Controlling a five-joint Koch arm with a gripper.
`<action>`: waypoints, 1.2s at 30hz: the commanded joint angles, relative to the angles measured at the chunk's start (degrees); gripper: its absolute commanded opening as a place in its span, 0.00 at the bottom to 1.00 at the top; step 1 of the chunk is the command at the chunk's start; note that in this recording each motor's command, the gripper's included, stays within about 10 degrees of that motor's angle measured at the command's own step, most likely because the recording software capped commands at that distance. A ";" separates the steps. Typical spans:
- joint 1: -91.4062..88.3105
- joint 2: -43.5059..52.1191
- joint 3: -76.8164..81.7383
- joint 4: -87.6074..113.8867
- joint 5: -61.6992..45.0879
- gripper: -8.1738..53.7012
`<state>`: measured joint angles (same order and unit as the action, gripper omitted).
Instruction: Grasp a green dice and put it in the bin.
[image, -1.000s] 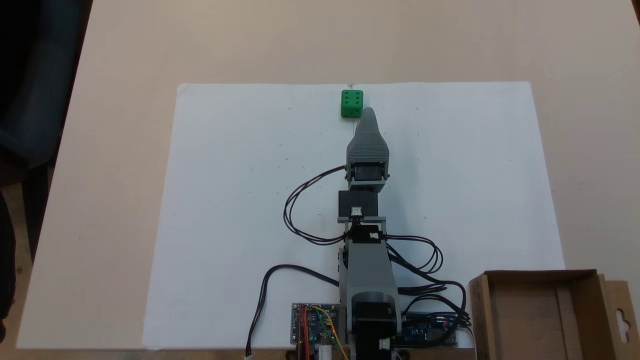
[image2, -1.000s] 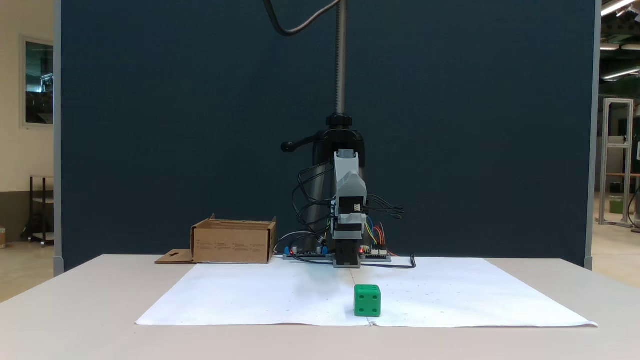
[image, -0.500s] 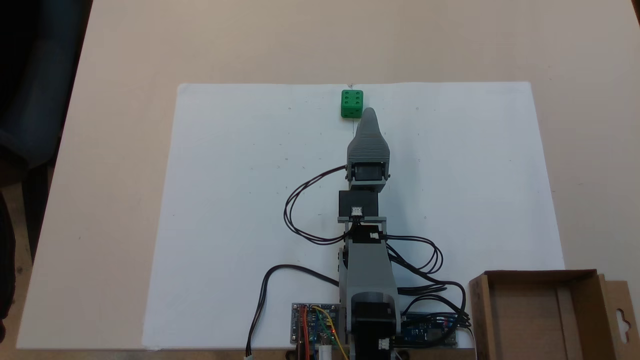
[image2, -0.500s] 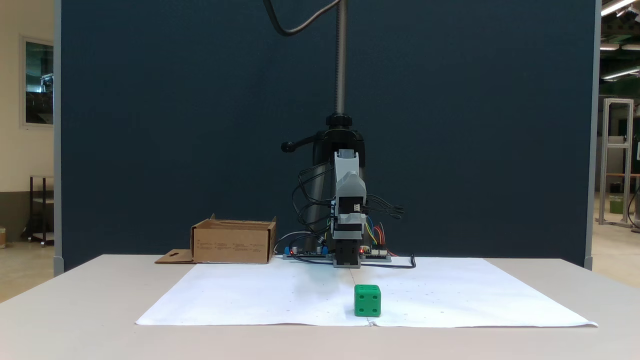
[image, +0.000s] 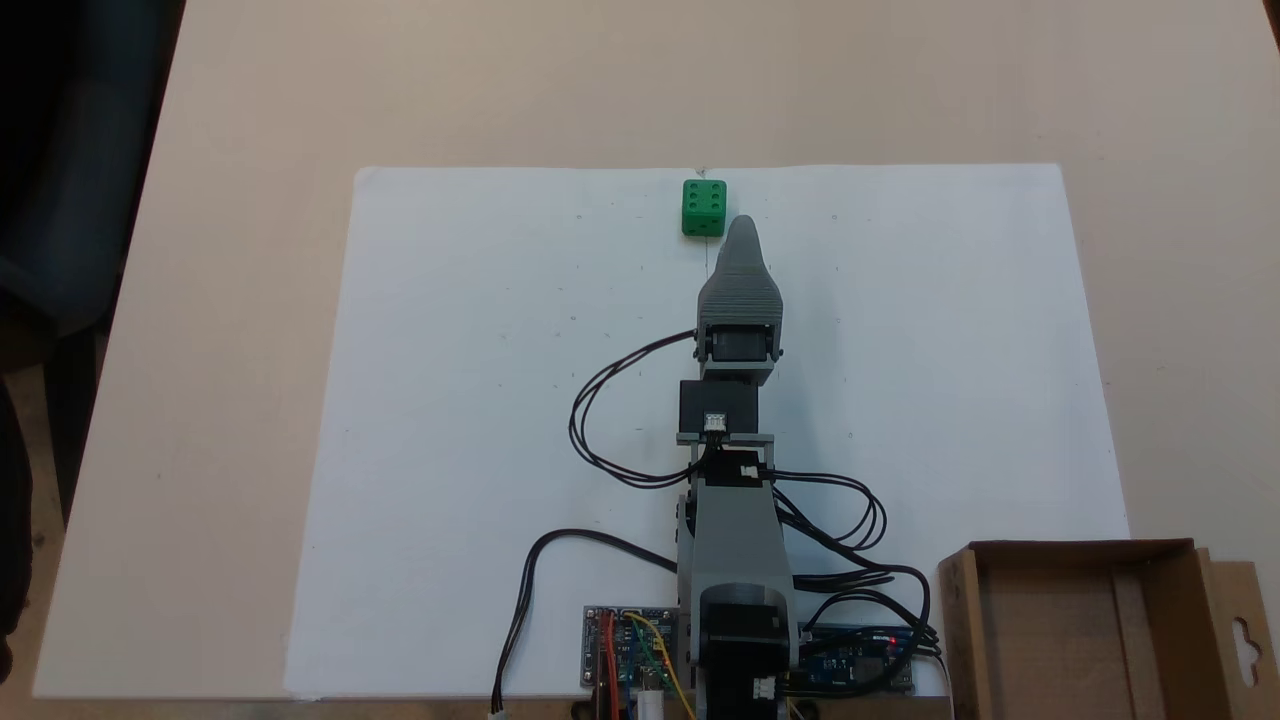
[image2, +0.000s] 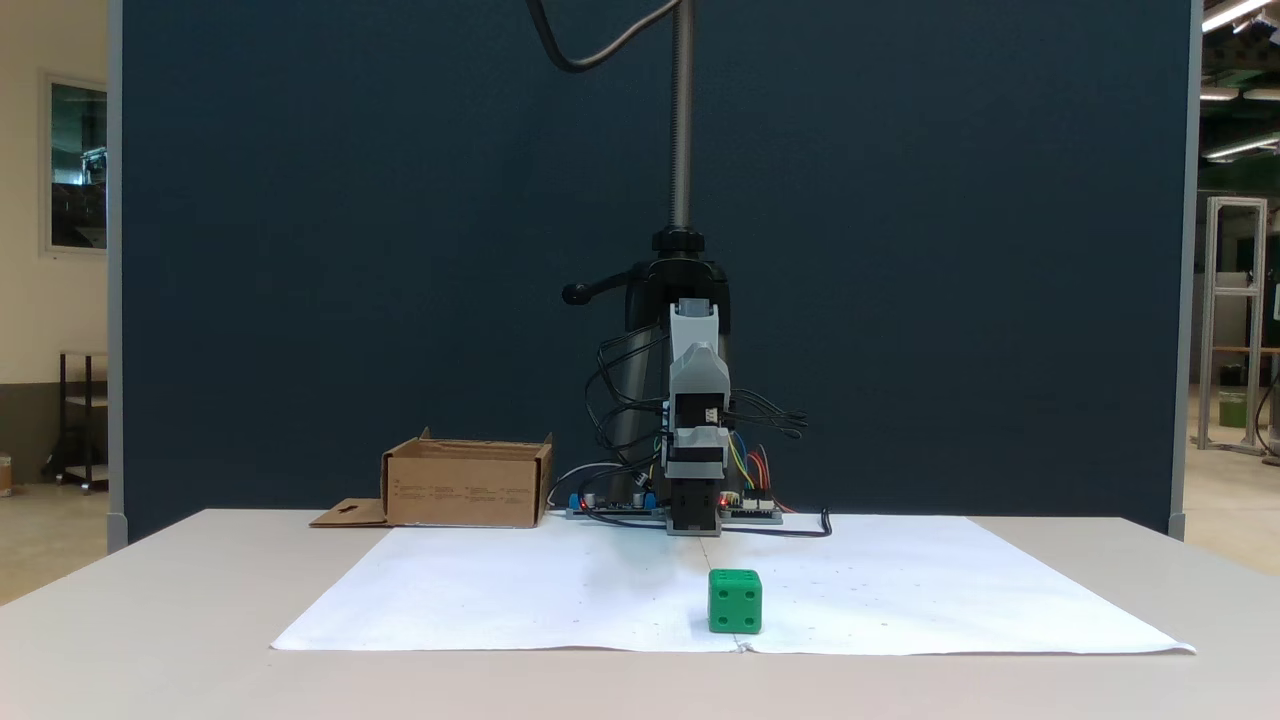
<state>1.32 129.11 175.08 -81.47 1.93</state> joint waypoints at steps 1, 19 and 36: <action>0.62 6.42 4.22 -0.88 -4.13 0.80; 1.32 6.50 -7.21 25.21 -5.63 0.80; 0.97 -9.40 -53.70 89.72 -3.52 0.80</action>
<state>2.20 121.46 126.30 2.29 0.35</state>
